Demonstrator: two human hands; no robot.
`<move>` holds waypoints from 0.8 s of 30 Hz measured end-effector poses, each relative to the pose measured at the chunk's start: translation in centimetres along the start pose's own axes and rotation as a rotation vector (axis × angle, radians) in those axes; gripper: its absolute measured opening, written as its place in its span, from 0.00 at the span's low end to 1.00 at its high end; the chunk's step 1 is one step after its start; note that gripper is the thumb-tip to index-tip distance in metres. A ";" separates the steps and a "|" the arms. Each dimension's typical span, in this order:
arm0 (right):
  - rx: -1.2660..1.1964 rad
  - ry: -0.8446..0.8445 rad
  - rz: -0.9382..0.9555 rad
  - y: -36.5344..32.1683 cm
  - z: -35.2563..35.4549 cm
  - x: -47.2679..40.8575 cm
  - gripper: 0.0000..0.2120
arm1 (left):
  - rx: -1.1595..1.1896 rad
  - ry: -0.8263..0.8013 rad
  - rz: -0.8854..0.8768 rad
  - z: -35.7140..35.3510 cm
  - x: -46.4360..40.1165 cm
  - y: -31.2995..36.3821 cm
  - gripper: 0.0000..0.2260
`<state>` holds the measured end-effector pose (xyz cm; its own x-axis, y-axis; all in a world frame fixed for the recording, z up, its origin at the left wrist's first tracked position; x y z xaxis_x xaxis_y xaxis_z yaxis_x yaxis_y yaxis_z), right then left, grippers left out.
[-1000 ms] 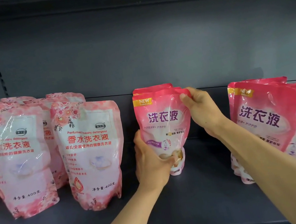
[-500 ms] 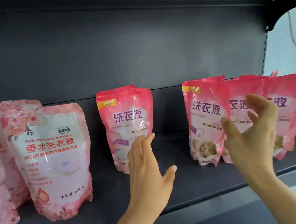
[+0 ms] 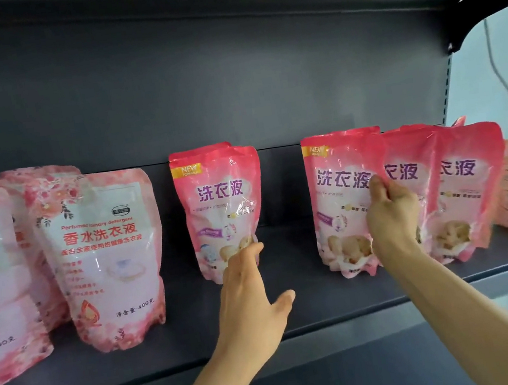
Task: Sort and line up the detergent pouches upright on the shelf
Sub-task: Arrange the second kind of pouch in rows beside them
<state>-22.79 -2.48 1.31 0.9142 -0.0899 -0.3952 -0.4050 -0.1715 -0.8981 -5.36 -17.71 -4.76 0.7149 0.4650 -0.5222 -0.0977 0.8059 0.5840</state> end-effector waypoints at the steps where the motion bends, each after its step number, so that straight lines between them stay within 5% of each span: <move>1: -0.040 -0.006 0.011 -0.3 0.0 0.4 0.17 | 0.000 0.010 0.015 0.2 0.2 -0.3 0.30; 14: -0.566 -0.529 -0.226 -0.1 -10.5 7.5 0.17 | 0.154 0.112 0.190 2.3 1.4 -3.5 0.51; 24: -0.423 -0.624 -0.072 0.3 -11.2 8.4 0.18 | 0.160 0.230 0.235 2.4 0.4 -4.8 0.47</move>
<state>-15.36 -14.24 -0.16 0.7253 0.4864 -0.4872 -0.1995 -0.5288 -0.8250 -2.93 -22.20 -6.28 0.5094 0.7159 -0.4774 -0.1180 0.6077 0.7853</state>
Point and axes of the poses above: each hand's wrist, its own x-axis away from the middle knuckle, its own z-axis out of the back of the hand, y = z × x, the point moved 6 cm from there along -x, towards the middle knuckle, and after that the axes turned 4 degrees about -x, right-handed, at the moved point
